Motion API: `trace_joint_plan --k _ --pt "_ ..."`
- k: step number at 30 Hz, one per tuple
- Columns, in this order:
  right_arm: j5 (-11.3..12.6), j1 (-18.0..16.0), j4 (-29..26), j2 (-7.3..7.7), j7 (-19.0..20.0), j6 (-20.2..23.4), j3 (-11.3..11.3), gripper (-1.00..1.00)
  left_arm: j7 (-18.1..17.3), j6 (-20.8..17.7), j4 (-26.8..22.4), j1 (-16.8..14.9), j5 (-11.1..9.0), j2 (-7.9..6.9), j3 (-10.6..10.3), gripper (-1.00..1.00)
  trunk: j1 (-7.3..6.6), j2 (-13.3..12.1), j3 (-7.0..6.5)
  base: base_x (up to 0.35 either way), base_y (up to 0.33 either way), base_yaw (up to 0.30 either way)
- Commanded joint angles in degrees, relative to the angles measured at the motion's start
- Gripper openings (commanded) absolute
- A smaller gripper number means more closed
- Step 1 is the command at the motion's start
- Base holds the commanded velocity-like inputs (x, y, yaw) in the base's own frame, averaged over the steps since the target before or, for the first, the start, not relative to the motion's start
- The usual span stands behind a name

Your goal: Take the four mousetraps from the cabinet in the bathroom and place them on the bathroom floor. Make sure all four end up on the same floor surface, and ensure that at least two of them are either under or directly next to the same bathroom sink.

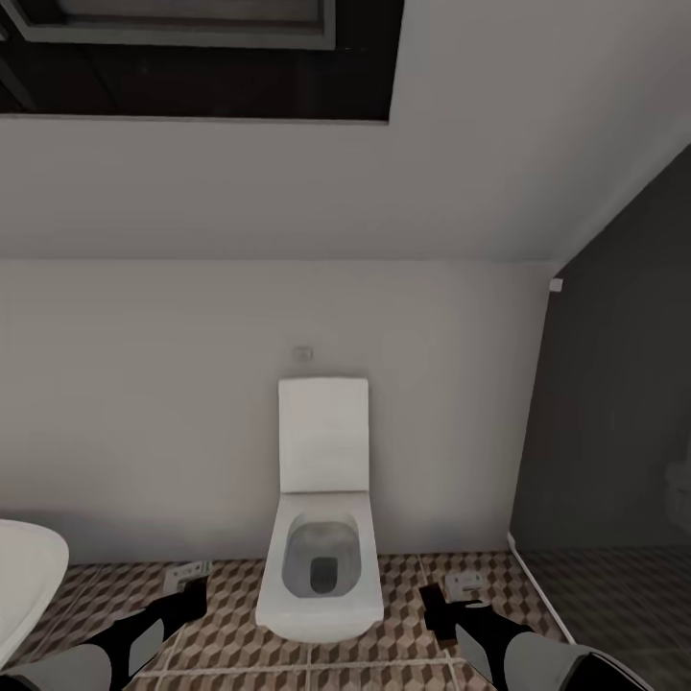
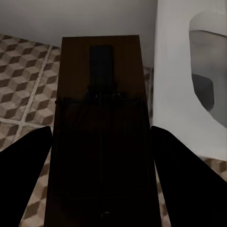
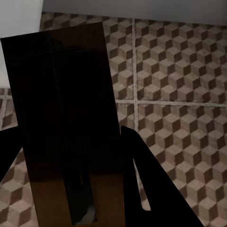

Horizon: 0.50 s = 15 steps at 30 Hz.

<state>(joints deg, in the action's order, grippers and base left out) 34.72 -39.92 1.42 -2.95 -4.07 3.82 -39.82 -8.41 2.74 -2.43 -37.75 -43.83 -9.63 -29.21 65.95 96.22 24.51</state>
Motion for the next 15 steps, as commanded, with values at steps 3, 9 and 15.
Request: trace_joint_plan --k 3,9,15 --pt "0.6 -0.1 0.1 -0.04 -0.1 0.1 -0.4 -1.0 -0.2 0.2 0.1 0.0 -0.5 -0.07 -0.5 -1.0 0.66 1.3 0.61 0.0 0.0 0.0" --pt "0.7 -0.1 0.1 -0.04 -0.1 0.1 -0.4 -1.0 -0.2 0.2 0.1 0.0 -0.5 -0.05 -0.5 -1.0 1.98 3.7 1.69 0.0 0.0 0.0" --pt "0.7 -0.1 0.1 -0.07 -0.1 0.1 -0.4 -1.0 -0.2 0.2 0.1 0.0 -0.5 -0.04 -0.5 -1.0 3.3 6.1 2.76 0.0 0.0 0.0"
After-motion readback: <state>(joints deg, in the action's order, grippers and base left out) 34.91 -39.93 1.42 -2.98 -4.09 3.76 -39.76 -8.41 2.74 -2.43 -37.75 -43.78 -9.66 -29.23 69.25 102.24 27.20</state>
